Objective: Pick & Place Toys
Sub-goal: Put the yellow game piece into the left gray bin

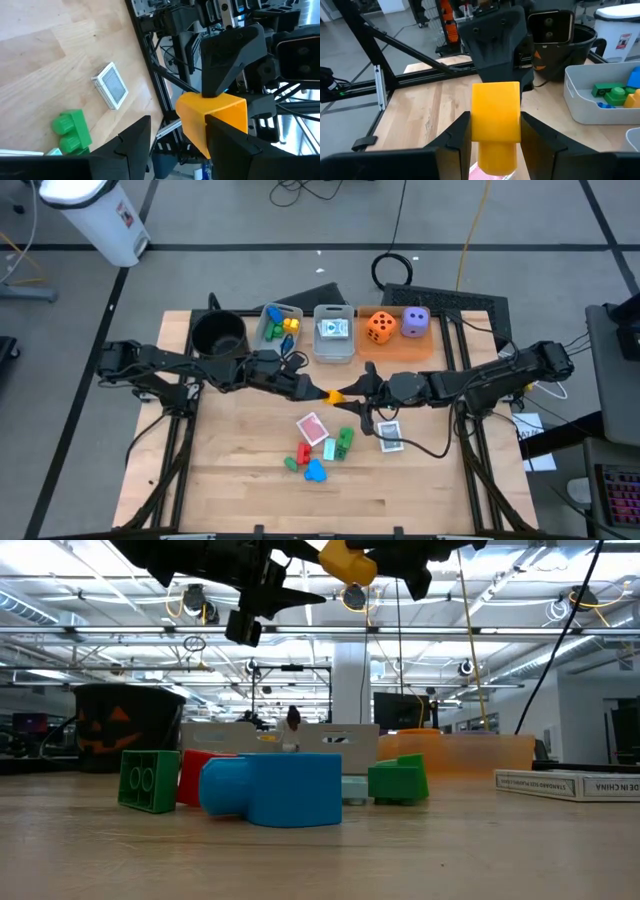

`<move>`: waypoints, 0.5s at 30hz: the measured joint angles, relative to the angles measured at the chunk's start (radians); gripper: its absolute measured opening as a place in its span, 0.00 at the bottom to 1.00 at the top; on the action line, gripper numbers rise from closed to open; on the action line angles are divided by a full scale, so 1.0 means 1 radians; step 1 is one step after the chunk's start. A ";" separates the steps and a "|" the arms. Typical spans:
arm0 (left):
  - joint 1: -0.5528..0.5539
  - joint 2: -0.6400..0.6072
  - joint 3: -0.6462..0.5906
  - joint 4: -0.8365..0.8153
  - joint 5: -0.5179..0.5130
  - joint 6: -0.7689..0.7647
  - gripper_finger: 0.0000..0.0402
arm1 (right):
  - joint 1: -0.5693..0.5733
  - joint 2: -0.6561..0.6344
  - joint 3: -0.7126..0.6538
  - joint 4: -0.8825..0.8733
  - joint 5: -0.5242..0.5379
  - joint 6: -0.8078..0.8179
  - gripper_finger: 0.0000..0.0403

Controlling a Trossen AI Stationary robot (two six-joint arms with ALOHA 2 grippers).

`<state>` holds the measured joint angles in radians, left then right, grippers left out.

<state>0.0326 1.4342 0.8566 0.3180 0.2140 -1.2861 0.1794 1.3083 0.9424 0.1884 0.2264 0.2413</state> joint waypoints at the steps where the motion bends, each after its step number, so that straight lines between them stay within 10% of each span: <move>1: 0.000 0.000 0.000 0.000 -0.001 0.001 0.46 | -0.002 0.000 0.000 0.000 -0.001 0.000 0.28; 15: 0.000 0.000 0.000 -0.005 0.007 0.001 0.29 | -0.010 0.039 0.000 0.017 -0.018 0.000 0.28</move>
<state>0.0326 1.4342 0.8566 0.3128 0.2210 -1.2852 0.1691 1.3476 0.9424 0.2056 0.2081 0.2414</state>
